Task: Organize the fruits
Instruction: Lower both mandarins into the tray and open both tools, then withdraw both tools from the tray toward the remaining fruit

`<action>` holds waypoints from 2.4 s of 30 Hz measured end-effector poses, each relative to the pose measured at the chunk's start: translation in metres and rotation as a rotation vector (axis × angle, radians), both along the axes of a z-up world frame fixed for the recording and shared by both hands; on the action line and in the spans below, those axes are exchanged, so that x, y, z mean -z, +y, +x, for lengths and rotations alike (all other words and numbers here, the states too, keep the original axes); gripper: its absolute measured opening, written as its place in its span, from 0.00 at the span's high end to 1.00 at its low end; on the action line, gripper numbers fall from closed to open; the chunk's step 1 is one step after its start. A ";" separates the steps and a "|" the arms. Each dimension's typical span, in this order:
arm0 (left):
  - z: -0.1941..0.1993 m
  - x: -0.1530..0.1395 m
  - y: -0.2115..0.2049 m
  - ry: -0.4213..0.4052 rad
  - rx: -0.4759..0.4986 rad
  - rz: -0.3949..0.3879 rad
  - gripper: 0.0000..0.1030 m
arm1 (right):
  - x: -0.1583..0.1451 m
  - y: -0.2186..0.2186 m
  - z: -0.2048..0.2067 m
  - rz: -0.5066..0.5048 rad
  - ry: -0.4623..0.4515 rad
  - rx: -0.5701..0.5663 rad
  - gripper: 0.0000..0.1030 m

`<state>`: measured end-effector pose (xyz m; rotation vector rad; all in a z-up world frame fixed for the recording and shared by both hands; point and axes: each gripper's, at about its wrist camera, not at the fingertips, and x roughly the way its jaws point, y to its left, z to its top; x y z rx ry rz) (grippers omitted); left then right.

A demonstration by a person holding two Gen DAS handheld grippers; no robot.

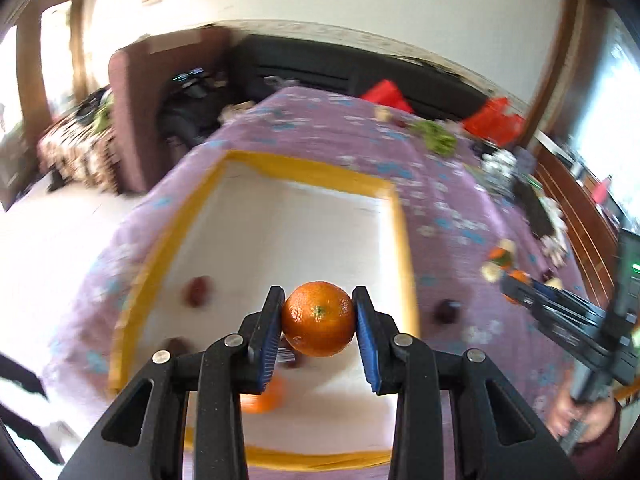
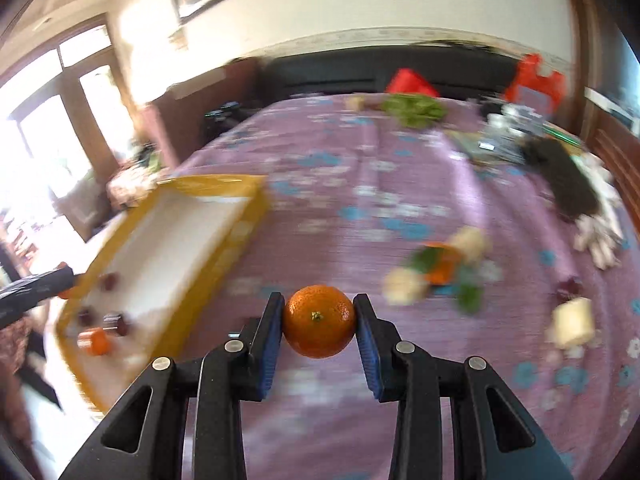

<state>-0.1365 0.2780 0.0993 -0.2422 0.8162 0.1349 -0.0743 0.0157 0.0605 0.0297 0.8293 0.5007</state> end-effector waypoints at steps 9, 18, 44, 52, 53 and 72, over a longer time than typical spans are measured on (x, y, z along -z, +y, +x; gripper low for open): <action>-0.004 0.027 0.073 0.061 -0.089 -0.031 0.67 | -0.007 0.113 -0.023 -0.006 0.062 -0.238 0.62; 0.026 0.051 0.075 0.117 -0.048 -0.046 0.67 | 0.038 0.165 -0.028 -0.119 0.139 -0.316 0.62; -0.033 0.002 0.058 0.009 -0.206 0.055 0.21 | 0.016 0.169 -0.062 -0.150 -0.013 -0.347 0.54; -0.065 -0.019 0.012 -0.058 -0.207 0.146 0.08 | -0.001 0.130 -0.072 -0.092 -0.034 -0.268 0.49; -0.067 -0.020 0.005 -0.063 -0.198 0.143 0.08 | -0.003 0.123 -0.072 -0.084 -0.035 -0.255 0.47; -0.065 -0.022 -0.066 -0.048 -0.104 0.252 0.08 | 0.001 -0.009 -0.053 -0.039 -0.005 -0.014 0.40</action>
